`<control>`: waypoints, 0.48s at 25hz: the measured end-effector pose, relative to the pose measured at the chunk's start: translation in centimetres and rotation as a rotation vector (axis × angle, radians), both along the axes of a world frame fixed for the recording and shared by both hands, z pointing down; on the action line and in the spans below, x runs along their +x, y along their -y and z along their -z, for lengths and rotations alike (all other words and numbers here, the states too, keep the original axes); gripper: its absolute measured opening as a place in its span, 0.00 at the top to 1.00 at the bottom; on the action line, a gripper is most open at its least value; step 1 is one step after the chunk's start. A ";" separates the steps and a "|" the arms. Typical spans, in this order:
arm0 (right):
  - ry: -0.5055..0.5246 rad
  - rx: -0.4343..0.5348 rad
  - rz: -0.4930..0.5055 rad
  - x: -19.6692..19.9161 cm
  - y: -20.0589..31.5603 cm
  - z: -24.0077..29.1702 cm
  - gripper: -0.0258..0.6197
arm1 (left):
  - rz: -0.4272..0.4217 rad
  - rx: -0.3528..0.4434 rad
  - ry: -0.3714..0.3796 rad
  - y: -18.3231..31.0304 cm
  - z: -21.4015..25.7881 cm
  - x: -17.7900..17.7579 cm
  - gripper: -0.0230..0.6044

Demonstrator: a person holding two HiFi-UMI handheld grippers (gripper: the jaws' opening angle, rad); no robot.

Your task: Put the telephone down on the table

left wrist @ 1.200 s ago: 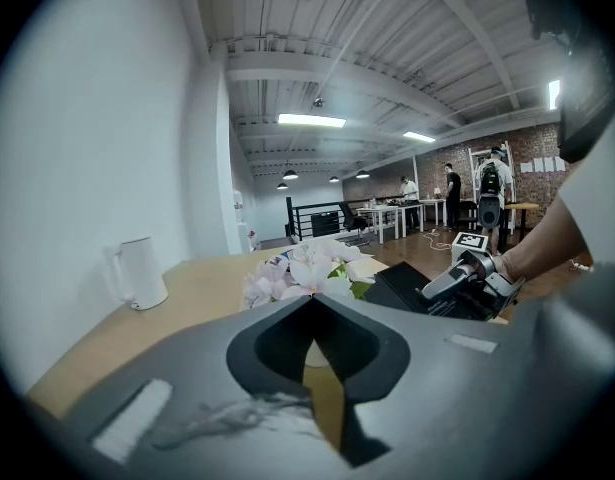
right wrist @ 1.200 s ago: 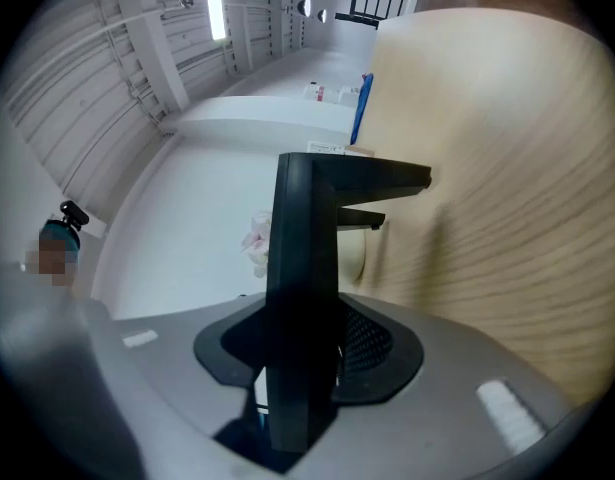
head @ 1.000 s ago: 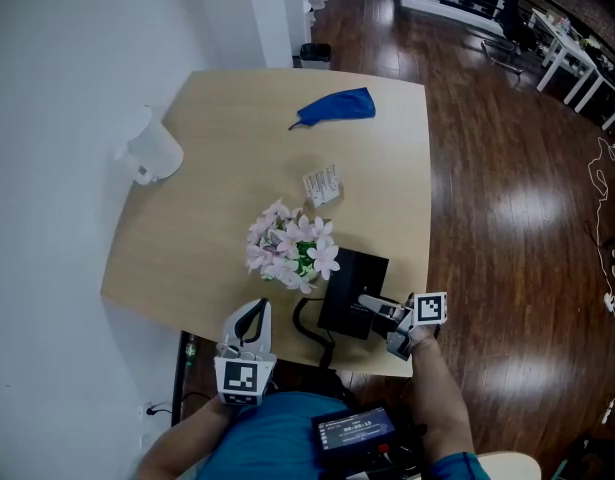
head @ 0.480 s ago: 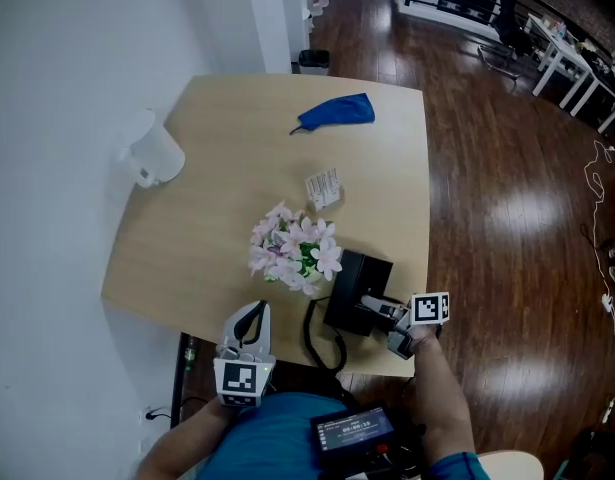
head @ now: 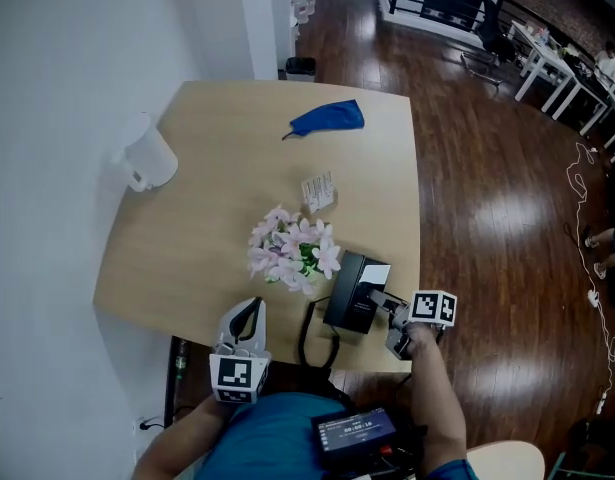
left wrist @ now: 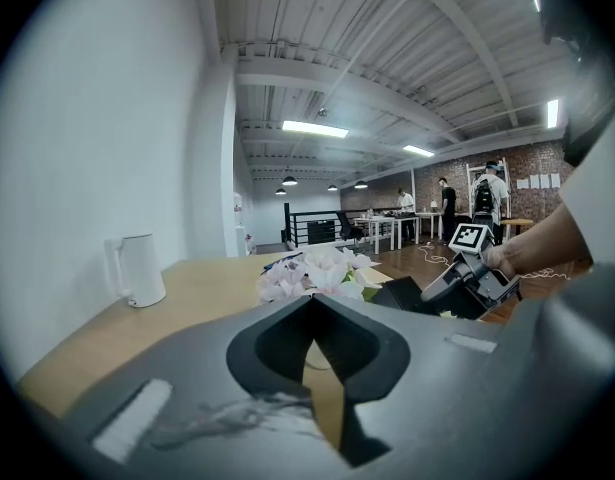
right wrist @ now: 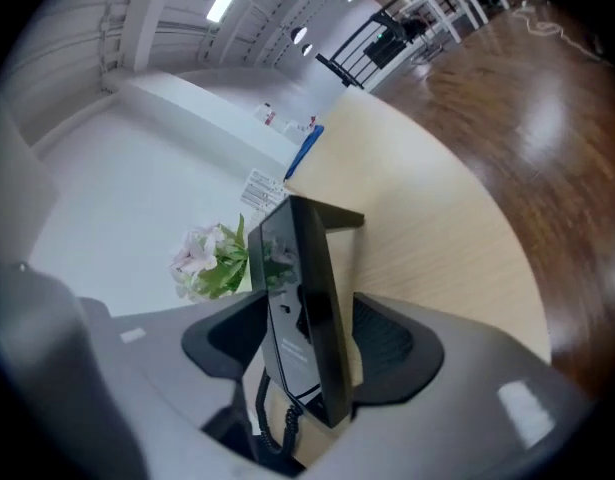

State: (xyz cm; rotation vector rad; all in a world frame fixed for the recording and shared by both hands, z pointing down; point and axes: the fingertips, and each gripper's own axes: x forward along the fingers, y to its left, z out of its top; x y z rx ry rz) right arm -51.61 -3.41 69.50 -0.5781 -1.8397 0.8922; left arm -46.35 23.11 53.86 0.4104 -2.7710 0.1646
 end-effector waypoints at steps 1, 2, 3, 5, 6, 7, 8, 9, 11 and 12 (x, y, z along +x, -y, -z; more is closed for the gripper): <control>0.019 0.046 -0.034 0.0 0.6 0.8 0.57 | -0.004 0.009 0.007 -0.2 0.3 -0.1 0.94; 0.041 0.097 -0.075 0.1 1.3 1.7 0.59 | -0.009 0.020 0.015 -0.5 0.7 -0.2 0.94; 0.068 0.151 -0.122 0.2 1.9 2.8 0.63 | -0.014 0.031 0.025 -0.8 1.2 -0.3 0.94; 0.138 0.258 -0.217 0.2 2.9 5.4 0.76 | -0.030 0.047 0.051 -1.4 2.4 -0.6 0.94; 0.176 0.309 -0.255 0.3 3.1 6.8 0.85 | -0.040 0.051 0.063 -1.7 3.0 -0.8 0.94; 0.215 0.364 -0.281 0.5 3.0 8.2 0.93 | -0.051 0.052 0.073 -2.0 3.6 -1.0 0.94; 0.254 0.423 -0.294 0.7 2.8 9.6 0.98 | -0.061 0.054 0.080 -2.4 4.1 -1.2 0.94; 0.293 0.481 -0.296 1.0 2.3 10.9 0.98 | -0.071 0.058 0.088 -2.7 4.6 -1.5 0.94; 0.367 0.579 -0.287 1.6 1.0 13.3 0.98 | -0.091 0.072 0.106 -3.4 5.9 -1.9 0.94; 0.397 0.615 -0.288 1.9 0.2 14.5 0.98 | -0.103 0.081 0.116 -3.7 6.6 -2.0 0.94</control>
